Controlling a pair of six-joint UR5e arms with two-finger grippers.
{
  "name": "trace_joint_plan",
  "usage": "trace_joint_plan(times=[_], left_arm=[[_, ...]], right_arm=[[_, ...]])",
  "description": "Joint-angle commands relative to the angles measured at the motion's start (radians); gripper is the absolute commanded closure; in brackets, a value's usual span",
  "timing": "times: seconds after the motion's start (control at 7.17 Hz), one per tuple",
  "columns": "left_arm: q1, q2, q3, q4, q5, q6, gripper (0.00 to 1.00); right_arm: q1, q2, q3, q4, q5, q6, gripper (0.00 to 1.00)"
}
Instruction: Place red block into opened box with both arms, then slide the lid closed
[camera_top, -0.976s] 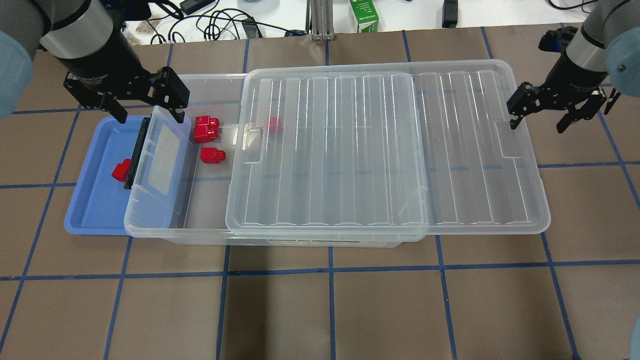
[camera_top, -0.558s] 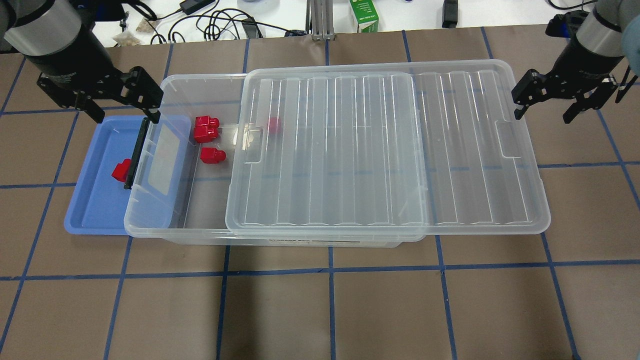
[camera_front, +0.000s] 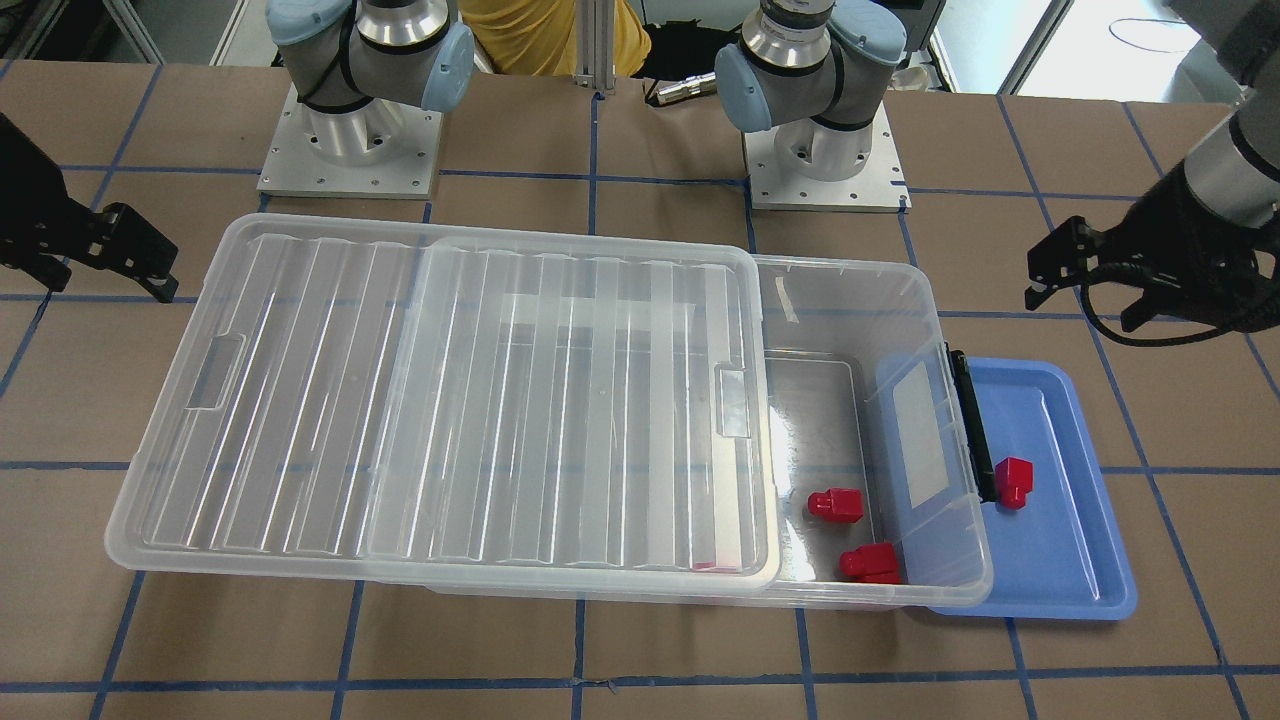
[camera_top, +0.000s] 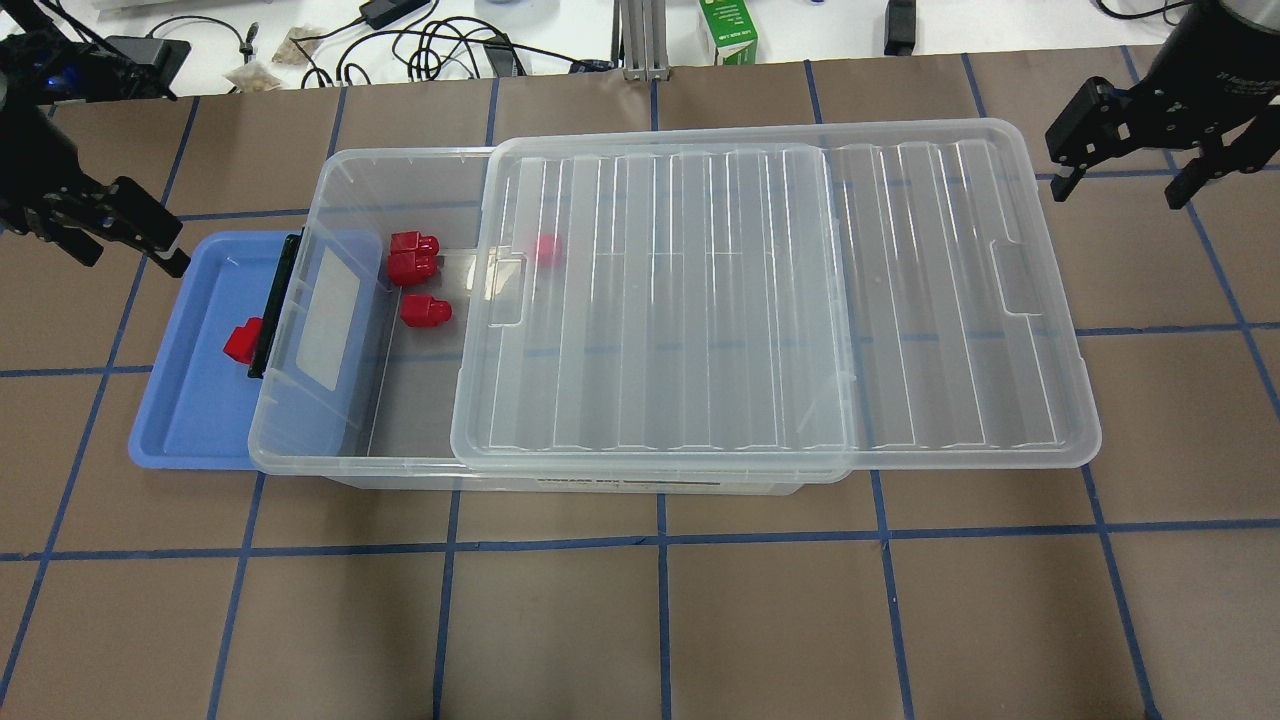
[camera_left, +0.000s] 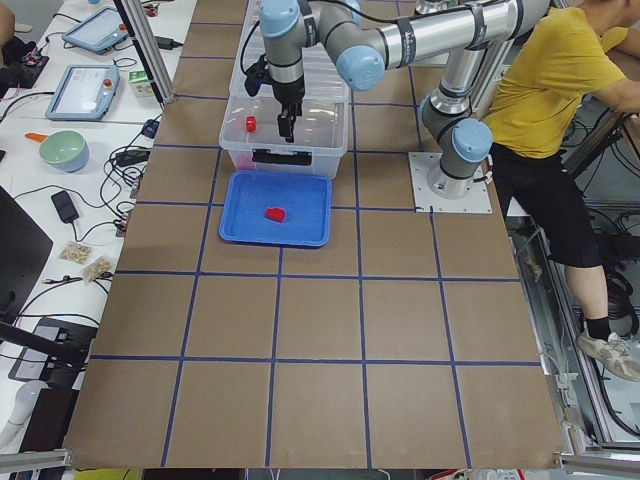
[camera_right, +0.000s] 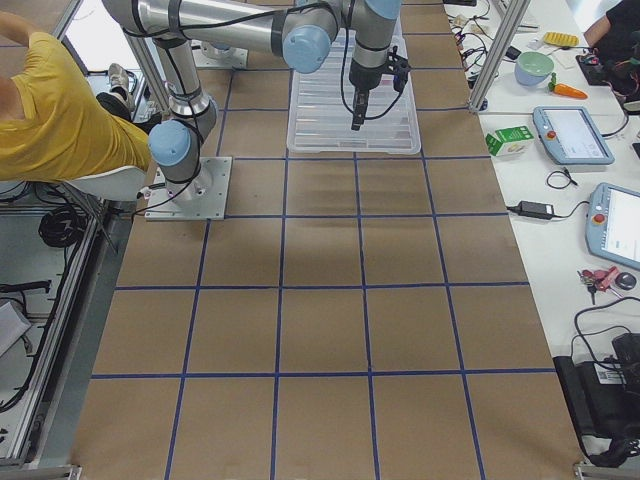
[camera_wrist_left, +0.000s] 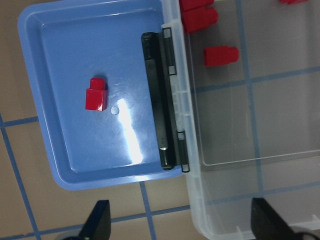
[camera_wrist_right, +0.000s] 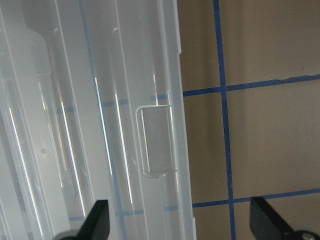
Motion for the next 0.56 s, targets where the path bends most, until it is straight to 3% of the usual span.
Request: trace_joint_plan(times=[0.0, 0.28, 0.42], left_arm=[[0.118, -0.111, -0.085, 0.207, -0.055, 0.237, 0.00], [0.117, -0.209, -0.152, 0.395, -0.059, 0.257, 0.00], [0.117, -0.251, -0.152, 0.424, -0.059, 0.257, 0.00]], right_arm=[[0.111, -0.003, -0.005, 0.005, -0.003, 0.097, 0.00], [0.141, -0.003, 0.003, 0.008, 0.003, 0.097, 0.00], [0.141, -0.005, 0.003, 0.008, -0.003, 0.097, 0.00]])
